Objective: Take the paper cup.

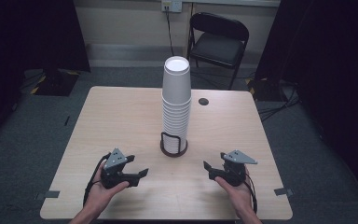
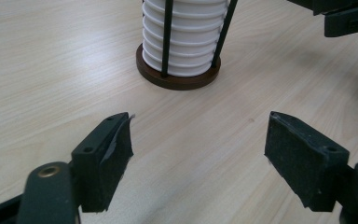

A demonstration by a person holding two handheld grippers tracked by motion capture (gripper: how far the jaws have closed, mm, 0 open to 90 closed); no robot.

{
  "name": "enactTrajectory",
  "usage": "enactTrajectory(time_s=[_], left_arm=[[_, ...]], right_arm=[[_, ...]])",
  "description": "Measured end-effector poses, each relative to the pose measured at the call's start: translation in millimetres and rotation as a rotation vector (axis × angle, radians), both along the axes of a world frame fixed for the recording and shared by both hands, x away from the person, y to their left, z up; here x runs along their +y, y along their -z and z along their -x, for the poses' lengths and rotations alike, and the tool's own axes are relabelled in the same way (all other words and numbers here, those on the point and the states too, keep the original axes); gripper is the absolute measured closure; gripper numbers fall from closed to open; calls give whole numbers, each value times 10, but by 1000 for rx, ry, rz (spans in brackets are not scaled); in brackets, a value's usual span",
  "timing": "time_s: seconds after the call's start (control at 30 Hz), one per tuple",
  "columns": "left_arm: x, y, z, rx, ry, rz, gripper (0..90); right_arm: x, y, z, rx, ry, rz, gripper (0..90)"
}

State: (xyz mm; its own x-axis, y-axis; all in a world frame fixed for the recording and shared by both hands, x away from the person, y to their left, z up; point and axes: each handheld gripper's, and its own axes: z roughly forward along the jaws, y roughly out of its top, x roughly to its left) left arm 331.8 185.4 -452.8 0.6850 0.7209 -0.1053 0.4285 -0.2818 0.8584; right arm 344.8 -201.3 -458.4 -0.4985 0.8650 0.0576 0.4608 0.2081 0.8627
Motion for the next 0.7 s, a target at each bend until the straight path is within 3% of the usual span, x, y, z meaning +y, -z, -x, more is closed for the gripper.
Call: enactTrajectory(time_s=[0.07,0.17,0.23,0.43,0.7], left_arm=[[3,-26,-12,1,-8,-7,225],[2,-64,-33,-10,0,19,157],[1,-77,-45,-17,1,16,159],[-59,-204,-100,-47,29,73,158],[-104,-386,-122,-103,57,78,157]], right_arm=[[-31,-16,1,3,25,17,213],[-86,-30,10,11,29,7,219],[-114,-35,14,26,29,-6,233],[-107,-23,11,72,7,-42,240],[-101,-10,14,81,7,-42,236]])
